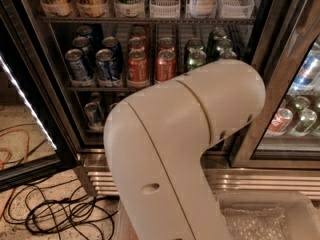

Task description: Pick redbull can from bottom shelf of fridge

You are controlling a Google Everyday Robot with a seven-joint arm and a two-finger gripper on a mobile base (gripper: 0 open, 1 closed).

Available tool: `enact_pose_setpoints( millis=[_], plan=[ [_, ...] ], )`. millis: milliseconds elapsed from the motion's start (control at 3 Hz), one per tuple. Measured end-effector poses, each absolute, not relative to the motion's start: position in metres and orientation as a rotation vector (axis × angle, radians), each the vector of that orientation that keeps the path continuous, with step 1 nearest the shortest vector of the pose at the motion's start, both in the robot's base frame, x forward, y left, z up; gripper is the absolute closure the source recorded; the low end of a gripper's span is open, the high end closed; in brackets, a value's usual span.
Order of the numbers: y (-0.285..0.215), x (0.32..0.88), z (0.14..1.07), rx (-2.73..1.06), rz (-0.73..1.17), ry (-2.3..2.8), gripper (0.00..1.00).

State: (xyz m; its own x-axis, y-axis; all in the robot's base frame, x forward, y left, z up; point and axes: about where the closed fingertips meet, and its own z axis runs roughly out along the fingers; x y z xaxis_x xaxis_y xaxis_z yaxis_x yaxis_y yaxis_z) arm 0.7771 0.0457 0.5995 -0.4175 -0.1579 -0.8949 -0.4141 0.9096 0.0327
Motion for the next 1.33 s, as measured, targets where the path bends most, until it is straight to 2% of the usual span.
enact_pose_setpoints(
  millis=[333,667,1333],
  plan=[
    [0.046,0.777,0.6,-0.413,0.301,2.003,0.89],
    [0.046,0.777,0.6,-0.413,0.301,2.003,1.0],
    [0.055,0.747,0.62,-0.476,0.353,2.025,1.0]
  ],
)
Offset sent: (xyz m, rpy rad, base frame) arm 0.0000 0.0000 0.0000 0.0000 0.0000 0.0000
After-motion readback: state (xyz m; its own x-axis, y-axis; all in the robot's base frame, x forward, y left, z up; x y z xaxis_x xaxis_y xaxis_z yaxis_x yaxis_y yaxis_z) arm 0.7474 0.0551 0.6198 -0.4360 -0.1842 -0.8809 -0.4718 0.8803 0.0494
